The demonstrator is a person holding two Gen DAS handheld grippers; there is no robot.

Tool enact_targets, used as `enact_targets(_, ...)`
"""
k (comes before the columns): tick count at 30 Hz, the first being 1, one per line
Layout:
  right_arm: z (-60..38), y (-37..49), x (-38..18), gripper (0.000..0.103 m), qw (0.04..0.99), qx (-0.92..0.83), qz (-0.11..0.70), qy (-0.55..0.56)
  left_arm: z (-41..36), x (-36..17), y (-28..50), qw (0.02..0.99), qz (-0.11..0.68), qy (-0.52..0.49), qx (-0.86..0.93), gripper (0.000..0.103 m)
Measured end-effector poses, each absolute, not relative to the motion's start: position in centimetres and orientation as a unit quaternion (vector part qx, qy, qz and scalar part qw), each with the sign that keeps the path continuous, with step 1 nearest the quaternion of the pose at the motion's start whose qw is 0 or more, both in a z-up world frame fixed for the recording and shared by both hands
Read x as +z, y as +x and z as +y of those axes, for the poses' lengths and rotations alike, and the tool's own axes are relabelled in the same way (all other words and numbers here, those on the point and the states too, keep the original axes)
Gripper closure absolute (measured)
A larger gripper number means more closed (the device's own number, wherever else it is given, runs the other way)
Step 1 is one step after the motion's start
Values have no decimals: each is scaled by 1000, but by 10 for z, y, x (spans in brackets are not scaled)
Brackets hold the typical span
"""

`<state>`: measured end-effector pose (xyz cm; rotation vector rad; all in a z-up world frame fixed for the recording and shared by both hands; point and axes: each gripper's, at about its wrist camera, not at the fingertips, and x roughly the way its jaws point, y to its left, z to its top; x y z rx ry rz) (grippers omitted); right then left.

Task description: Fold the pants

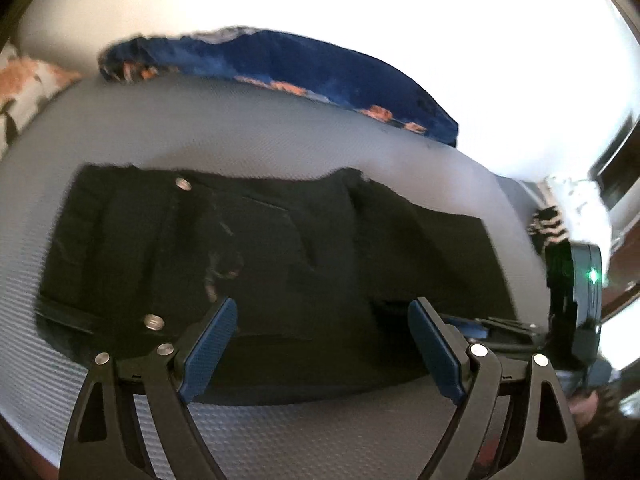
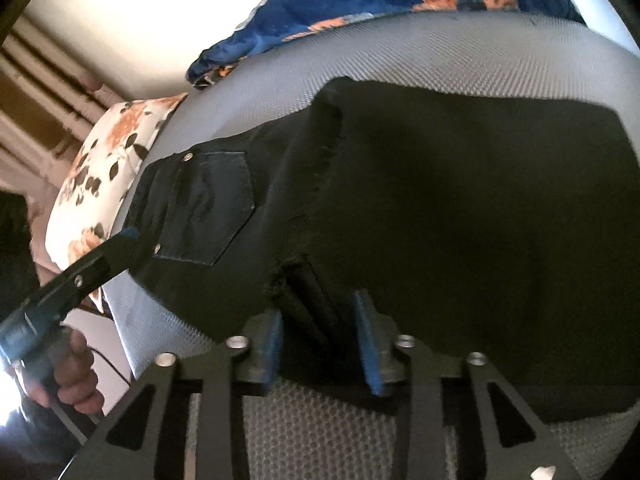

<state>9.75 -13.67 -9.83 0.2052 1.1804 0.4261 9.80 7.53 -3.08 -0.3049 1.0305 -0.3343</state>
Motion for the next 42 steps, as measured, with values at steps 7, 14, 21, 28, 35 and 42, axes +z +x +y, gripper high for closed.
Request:
enact_targets(7, -181, 73, -74, 56, 826, 171, 524, 120, 59, -48, 113, 789, 540, -215, -200, 20)
enact_targets(14, -221, 74, -78, 56, 826, 141, 516, 178, 43, -83, 129, 700, 614, -298, -210, 44)
enact_targets(21, -233, 75, -91, 56, 818, 132, 519, 208, 27, -100, 132, 668, 650, -301, -202, 45)
enact_targets(28, -247, 76, -97, 56, 814, 127, 517, 233, 16, -104, 143, 657, 660, -304, -200, 45)
enact_targets(35, -253, 76, -99, 56, 810, 123, 518, 246, 5, -112, 140, 647, 663, -310, -216, 82)
enact_targets(42, -252, 78, -98, 56, 812, 116, 520, 237, 2, -115, 145, 655, 655, -311, -212, 90)
